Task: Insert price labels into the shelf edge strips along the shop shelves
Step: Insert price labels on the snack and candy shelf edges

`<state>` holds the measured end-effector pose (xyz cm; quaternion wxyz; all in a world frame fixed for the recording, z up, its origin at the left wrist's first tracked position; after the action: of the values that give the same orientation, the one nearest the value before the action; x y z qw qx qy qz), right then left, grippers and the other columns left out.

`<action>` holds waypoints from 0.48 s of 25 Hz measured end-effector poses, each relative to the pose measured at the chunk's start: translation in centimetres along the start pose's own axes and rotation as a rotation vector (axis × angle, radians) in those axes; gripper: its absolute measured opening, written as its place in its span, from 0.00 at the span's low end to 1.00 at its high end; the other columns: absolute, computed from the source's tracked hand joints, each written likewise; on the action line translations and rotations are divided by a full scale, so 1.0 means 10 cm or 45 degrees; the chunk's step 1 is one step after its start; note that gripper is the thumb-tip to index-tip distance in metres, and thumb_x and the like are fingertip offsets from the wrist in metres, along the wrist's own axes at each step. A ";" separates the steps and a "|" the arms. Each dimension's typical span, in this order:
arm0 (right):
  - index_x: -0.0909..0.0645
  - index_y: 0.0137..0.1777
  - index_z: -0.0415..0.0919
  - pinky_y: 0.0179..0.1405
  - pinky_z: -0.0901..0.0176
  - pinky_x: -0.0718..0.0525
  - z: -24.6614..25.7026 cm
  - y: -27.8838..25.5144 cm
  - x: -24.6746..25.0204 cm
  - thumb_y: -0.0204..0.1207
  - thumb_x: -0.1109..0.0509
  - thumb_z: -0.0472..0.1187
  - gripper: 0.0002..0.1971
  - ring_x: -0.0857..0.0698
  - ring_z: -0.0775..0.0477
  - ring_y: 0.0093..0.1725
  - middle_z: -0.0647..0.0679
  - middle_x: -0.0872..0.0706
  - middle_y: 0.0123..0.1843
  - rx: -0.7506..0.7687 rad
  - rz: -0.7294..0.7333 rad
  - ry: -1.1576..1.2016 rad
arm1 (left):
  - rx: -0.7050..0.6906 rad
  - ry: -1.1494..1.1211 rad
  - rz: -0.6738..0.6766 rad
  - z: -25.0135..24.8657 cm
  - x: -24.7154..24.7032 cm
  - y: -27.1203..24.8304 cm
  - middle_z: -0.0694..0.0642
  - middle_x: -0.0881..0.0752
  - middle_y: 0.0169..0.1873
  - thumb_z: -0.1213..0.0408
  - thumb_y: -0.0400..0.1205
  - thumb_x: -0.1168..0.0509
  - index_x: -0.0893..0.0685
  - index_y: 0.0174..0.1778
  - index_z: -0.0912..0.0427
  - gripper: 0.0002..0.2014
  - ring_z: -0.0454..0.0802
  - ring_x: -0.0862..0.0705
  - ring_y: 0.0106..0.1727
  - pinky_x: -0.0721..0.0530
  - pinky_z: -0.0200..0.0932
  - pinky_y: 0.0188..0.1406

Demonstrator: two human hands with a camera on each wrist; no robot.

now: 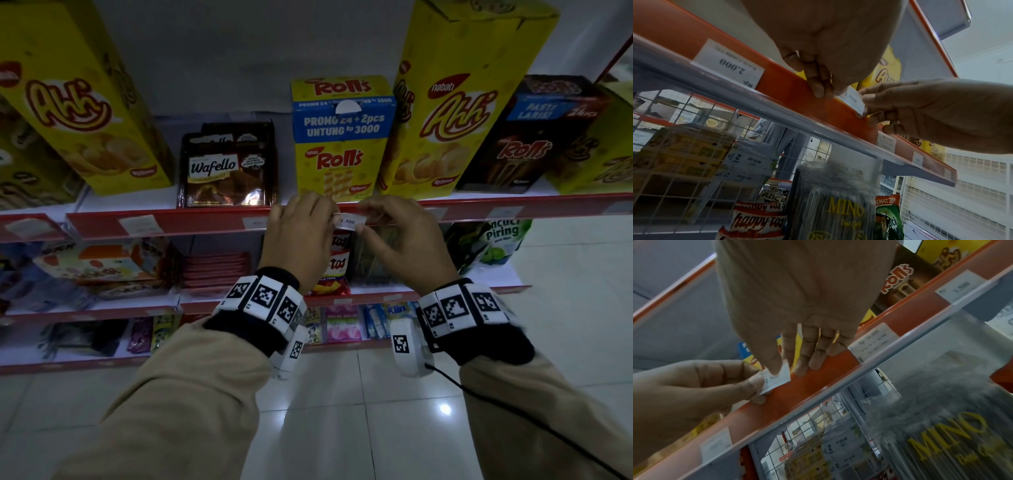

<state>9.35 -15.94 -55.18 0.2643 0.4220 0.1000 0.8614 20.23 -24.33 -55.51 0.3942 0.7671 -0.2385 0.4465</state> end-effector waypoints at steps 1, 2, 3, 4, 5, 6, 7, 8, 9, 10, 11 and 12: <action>0.16 0.56 0.41 0.51 0.47 0.20 0.04 0.02 -0.01 0.78 0.29 0.41 0.09 0.19 0.45 0.52 0.48 0.14 0.48 0.044 0.002 -0.076 | -0.009 0.011 0.006 -0.01 0.00 0.00 0.53 0.19 0.53 0.61 0.86 0.43 0.20 0.54 0.57 0.08 0.55 0.22 0.56 0.32 0.51 0.54; 0.15 0.54 0.40 0.50 0.46 0.20 0.07 0.04 -0.01 0.78 0.29 0.39 0.07 0.20 0.44 0.51 0.46 0.14 0.47 0.072 -0.012 -0.132 | -0.016 0.022 0.010 -0.01 0.00 0.00 0.53 0.19 0.53 0.62 0.86 0.43 0.21 0.55 0.57 0.08 0.54 0.22 0.56 0.32 0.51 0.55; 0.15 0.52 0.39 0.50 0.45 0.21 0.08 0.06 0.02 0.78 0.30 0.38 0.06 0.20 0.43 0.51 0.46 0.14 0.47 0.085 -0.048 -0.160 | -0.022 0.035 0.007 -0.01 0.02 0.00 0.53 0.18 0.53 0.62 0.86 0.43 0.21 0.56 0.56 0.08 0.54 0.22 0.57 0.32 0.51 0.55; 0.15 0.51 0.39 0.50 0.46 0.21 0.10 0.08 0.05 0.78 0.31 0.37 0.05 0.20 0.42 0.51 0.45 0.14 0.47 0.094 -0.099 -0.169 | -0.029 0.051 -0.002 -0.01 0.04 -0.01 0.52 0.18 0.53 0.62 0.85 0.42 0.21 0.57 0.56 0.08 0.54 0.21 0.57 0.32 0.51 0.55; 0.15 0.50 0.39 0.50 0.47 0.22 0.11 0.10 0.09 0.79 0.31 0.36 0.05 0.20 0.41 0.51 0.45 0.14 0.47 0.105 -0.151 -0.178 | -0.032 0.069 -0.011 0.01 0.07 -0.01 0.53 0.17 0.54 0.62 0.85 0.41 0.21 0.59 0.56 0.09 0.54 0.21 0.57 0.32 0.51 0.55; 0.15 0.50 0.39 0.50 0.48 0.23 0.12 0.12 0.12 0.79 0.32 0.36 0.05 0.20 0.40 0.51 0.44 0.15 0.48 0.111 -0.182 -0.198 | -0.025 0.082 -0.016 0.04 0.09 -0.01 0.53 0.17 0.54 0.63 0.85 0.41 0.21 0.60 0.56 0.09 0.55 0.21 0.56 0.32 0.50 0.55; 0.15 0.50 0.39 0.50 0.48 0.23 0.12 0.15 0.11 0.79 0.32 0.37 0.05 0.21 0.39 0.52 0.44 0.15 0.48 0.112 -0.176 -0.231 | -0.006 0.086 -0.018 0.09 0.10 -0.01 0.53 0.17 0.53 0.64 0.84 0.41 0.21 0.59 0.56 0.10 0.54 0.21 0.56 0.33 0.50 0.56; 0.16 0.51 0.40 0.51 0.47 0.23 0.12 0.19 0.07 0.79 0.32 0.38 0.05 0.21 0.39 0.52 0.43 0.16 0.49 0.107 -0.135 -0.271 | 0.017 0.078 -0.018 0.13 0.12 -0.01 0.52 0.17 0.53 0.64 0.84 0.42 0.21 0.59 0.56 0.09 0.54 0.21 0.55 0.34 0.48 0.56; 0.16 0.51 0.40 0.51 0.45 0.23 0.11 0.21 0.02 0.79 0.32 0.38 0.05 0.21 0.38 0.53 0.43 0.16 0.49 0.106 -0.081 -0.310 | 0.037 0.067 -0.015 0.16 0.13 0.00 0.51 0.18 0.52 0.64 0.84 0.42 0.21 0.58 0.55 0.09 0.53 0.22 0.55 0.35 0.48 0.56; 0.16 0.51 0.40 0.51 0.44 0.23 0.12 0.22 -0.03 0.79 0.33 0.38 0.06 0.22 0.38 0.53 0.42 0.16 0.50 0.112 -0.035 -0.335 | 0.049 0.057 -0.008 0.18 0.13 0.00 0.51 0.18 0.52 0.64 0.84 0.42 0.22 0.59 0.54 0.09 0.53 0.22 0.55 0.34 0.47 0.56; 0.16 0.51 0.40 0.51 0.42 0.23 0.12 0.22 -0.06 0.78 0.33 0.37 0.06 0.22 0.37 0.53 0.42 0.16 0.50 0.126 -0.008 -0.347 | 0.051 0.054 0.004 0.18 0.13 0.00 0.52 0.19 0.53 0.65 0.84 0.42 0.22 0.60 0.54 0.10 0.53 0.23 0.55 0.33 0.48 0.56; 0.16 0.51 0.39 0.51 0.42 0.23 0.14 0.22 -0.08 0.78 0.32 0.37 0.06 0.22 0.36 0.52 0.41 0.16 0.49 0.144 0.002 -0.355 | 0.044 0.059 0.018 0.17 0.12 -0.01 0.53 0.19 0.53 0.65 0.84 0.42 0.22 0.61 0.54 0.11 0.54 0.23 0.55 0.31 0.50 0.56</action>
<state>10.06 -18.28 -54.00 0.2508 0.5520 0.1105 0.7875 21.68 -25.68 -54.97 0.3833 0.7614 -0.2269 0.4710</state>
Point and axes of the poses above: each hand's wrist, its own y-axis towards the middle knuckle, its own x-axis out of the back of the hand, z = x × y, the point moved 9 cm from there along y, towards the middle knuckle
